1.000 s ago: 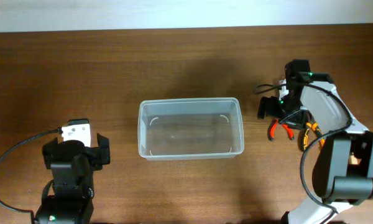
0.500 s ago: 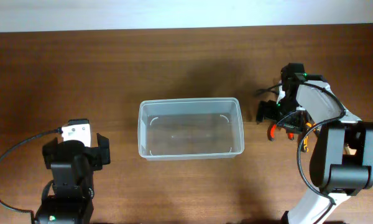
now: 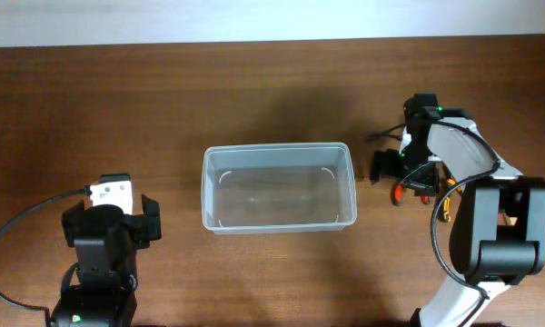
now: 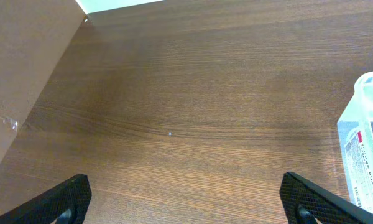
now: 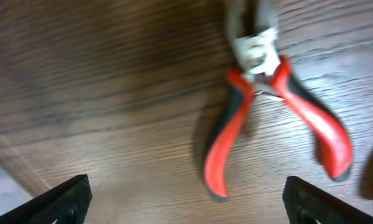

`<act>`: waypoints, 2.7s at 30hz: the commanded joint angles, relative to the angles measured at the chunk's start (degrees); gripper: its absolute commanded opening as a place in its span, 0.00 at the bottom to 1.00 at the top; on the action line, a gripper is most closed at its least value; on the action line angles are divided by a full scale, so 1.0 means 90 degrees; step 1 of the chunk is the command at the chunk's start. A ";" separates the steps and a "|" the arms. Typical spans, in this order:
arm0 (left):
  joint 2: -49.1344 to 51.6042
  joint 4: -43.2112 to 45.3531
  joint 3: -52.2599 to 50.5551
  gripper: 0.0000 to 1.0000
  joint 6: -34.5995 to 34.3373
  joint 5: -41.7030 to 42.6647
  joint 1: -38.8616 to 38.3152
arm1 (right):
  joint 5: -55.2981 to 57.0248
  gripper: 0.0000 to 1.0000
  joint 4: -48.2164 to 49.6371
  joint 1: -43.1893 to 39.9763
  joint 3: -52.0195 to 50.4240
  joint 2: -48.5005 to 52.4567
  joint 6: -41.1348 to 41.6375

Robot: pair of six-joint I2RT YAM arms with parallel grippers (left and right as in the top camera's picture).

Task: Pack container
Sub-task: 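Lower the right gripper over the red-handled pliers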

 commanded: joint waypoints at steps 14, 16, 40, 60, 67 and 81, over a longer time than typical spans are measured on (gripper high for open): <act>-0.0005 -0.0007 0.0136 0.99 0.0102 -0.0044 -0.0027 | 0.0277 0.99 -0.0170 0.0636 -0.0029 0.0032 -0.0058; -0.0002 -0.0007 0.0136 0.99 0.0104 -0.0044 -0.0027 | 0.0347 0.99 -0.0136 0.0636 -0.0027 0.0032 -0.0058; -0.0002 -0.0007 0.0136 0.99 0.0102 -0.0044 -0.0027 | 0.0512 0.99 0.0163 0.0629 -0.0029 0.0034 -0.0039; -0.0002 -0.0007 0.0136 0.99 0.0102 -0.0044 -0.0027 | 0.0675 0.99 0.0330 0.0352 -0.0029 0.0046 0.0461; -0.0002 -0.0007 0.0136 0.99 0.0104 -0.0044 -0.0027 | 0.0653 0.99 0.0333 0.0265 -0.0029 0.0046 0.0437; -0.0002 -0.0007 0.0136 0.99 0.0104 -0.0044 -0.0027 | 0.0622 0.99 0.0447 0.0265 -0.0119 0.0046 0.0444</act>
